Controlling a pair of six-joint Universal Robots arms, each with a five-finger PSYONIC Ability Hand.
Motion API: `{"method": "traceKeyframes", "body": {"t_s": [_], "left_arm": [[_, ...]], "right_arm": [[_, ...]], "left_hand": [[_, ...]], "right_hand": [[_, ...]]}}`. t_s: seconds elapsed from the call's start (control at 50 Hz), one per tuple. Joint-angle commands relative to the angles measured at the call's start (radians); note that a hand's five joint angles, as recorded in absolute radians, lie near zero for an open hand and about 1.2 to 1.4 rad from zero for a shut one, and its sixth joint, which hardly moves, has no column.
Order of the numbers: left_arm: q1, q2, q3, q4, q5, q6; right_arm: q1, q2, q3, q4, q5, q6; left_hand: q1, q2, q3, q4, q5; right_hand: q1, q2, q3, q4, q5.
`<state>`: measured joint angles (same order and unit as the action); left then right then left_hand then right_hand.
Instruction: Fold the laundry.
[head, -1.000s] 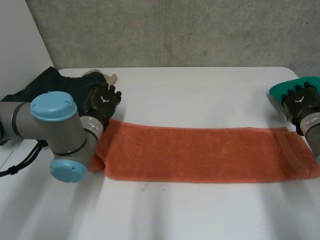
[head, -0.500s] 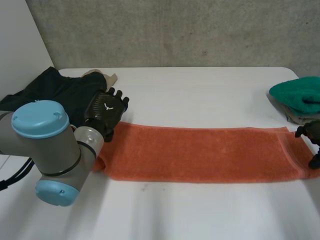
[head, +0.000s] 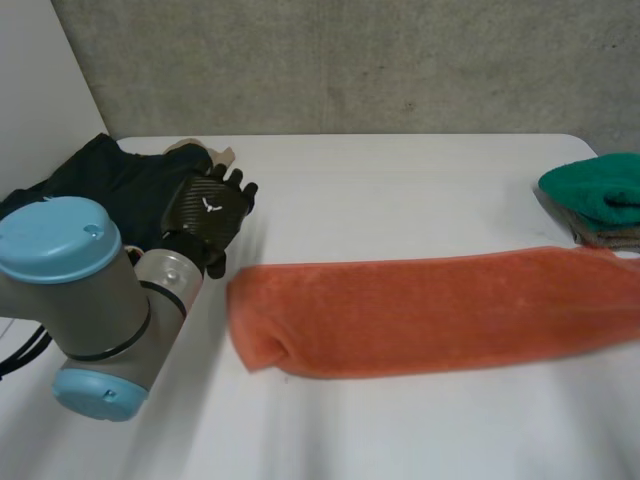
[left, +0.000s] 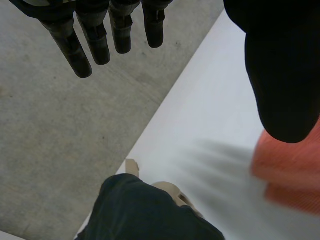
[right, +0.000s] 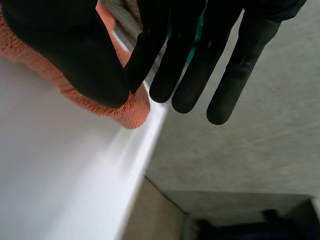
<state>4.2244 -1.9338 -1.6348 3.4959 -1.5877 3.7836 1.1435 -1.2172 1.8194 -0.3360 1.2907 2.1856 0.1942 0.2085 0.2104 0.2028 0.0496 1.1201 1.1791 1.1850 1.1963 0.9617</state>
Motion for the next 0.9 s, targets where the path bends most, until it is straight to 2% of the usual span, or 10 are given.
{"method": "traceKeyframes", "body": {"t_s": [0.02, 0.08, 0.28, 0.46, 0.58, 0.66, 0.68, 0.74, 0.8, 0.9], "left_arm": [[0.005, 0.056, -0.031, 0.000, 0.000, -0.001], [0.011, 0.078, -0.043, 0.000, 0.000, -0.001], [0.014, 0.114, -0.091, 0.002, 0.000, -0.062], [0.016, 0.116, -0.131, 0.009, 0.000, -0.085], [0.017, 0.111, -0.132, 0.011, 0.000, -0.085], [0.017, 0.114, -0.123, 0.012, 0.000, -0.085], [0.016, 0.116, -0.119, 0.012, 0.000, -0.085], [0.013, 0.119, -0.109, 0.012, 0.000, -0.085], [0.005, 0.118, -0.105, 0.014, 0.000, -0.085], [-0.001, 0.116, -0.105, 0.014, 0.000, -0.088]], "right_arm": [[0.054, -0.076, -0.009, -0.001, -0.016, -0.070], [0.249, -0.149, -0.009, -0.012, -0.047, -0.052], [0.850, -0.134, 0.001, -0.158, -0.146, -0.047], [1.225, 0.172, -0.115, -0.222, -0.133, -0.087], [1.237, 0.211, -0.109, -0.235, -0.126, -0.073], [1.210, 0.115, -0.089, -0.239, -0.056, 0.035], [1.167, 0.038, -0.078, -0.230, -0.007, 0.113], [1.070, -0.068, -0.042, -0.200, 0.059, 0.330], [1.012, -0.094, -0.016, -0.099, 0.059, 0.486], [0.883, -0.117, 0.018, 0.113, 0.056, 0.507]], "left_hand": [[-0.020, -0.034, -0.036, -0.028, -0.050], [-0.020, -0.034, -0.036, -0.028, -0.050], [-0.020, -0.034, -0.036, -0.028, -0.050], [-0.020, -0.034, -0.036, -0.028, -0.050], [-0.020, -0.034, -0.036, -0.028, -0.050], [-0.020, -0.034, -0.036, -0.028, -0.050], [-0.020, -0.034, -0.036, -0.028, -0.050], [-0.020, -0.034, -0.036, -0.028, -0.050], [-0.020, -0.034, -0.036, -0.028, -0.050], [-0.020, -0.034, -0.036, -0.028, -0.050]], "right_hand": [[0.276, 0.217, 0.211, 0.200, 0.260], [0.276, 0.217, 0.211, 0.200, 0.260], [0.276, 0.217, 0.211, 0.200, 0.260], [0.276, 0.217, 0.211, 0.200, 0.260], [0.239, 0.180, 0.174, 0.163, 0.223], [-0.880, -0.939, -0.945, -0.956, -0.896], [-0.946, -1.005, -1.011, -1.022, -0.962], [-0.946, -1.005, -1.011, -1.022, -0.962], [-0.946, -1.005, -1.011, -1.022, -0.962], [-0.946, -1.005, -1.011, -1.022, -0.962]]}}
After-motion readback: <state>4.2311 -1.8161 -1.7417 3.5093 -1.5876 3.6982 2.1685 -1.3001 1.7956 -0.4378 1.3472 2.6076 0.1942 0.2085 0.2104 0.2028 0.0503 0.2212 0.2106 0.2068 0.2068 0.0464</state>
